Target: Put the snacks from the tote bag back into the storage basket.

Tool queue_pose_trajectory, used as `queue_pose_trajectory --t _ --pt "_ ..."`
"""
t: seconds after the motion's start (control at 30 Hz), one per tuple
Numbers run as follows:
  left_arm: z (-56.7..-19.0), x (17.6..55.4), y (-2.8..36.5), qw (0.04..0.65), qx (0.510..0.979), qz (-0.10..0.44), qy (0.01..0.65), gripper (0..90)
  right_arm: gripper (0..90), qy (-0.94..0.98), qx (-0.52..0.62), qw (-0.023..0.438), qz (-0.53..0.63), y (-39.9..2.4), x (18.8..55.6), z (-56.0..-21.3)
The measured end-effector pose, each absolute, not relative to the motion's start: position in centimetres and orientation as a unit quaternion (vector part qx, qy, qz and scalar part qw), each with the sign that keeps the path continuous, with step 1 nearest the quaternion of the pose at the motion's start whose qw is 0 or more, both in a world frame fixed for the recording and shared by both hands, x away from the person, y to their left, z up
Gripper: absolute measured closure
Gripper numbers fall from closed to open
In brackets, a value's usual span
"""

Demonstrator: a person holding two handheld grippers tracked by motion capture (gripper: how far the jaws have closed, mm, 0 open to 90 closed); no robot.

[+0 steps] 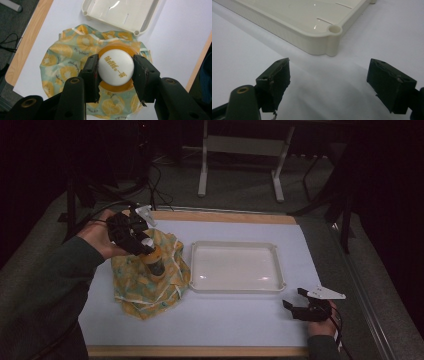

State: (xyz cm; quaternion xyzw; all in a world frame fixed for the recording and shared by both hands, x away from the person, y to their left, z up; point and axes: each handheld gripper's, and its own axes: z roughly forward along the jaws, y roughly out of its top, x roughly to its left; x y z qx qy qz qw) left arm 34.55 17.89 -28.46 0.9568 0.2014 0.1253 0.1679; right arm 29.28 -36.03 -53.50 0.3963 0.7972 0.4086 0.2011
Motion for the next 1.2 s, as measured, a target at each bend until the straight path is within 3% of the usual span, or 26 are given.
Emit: queue_pose_trajectory --t 1.2 --pt "-29.3 36.5 10.9 0.167 0.969 0.119 0.14 59.2 18.4 0.8 0.393 0.203 0.406 -35.9 29.2 -53.5"
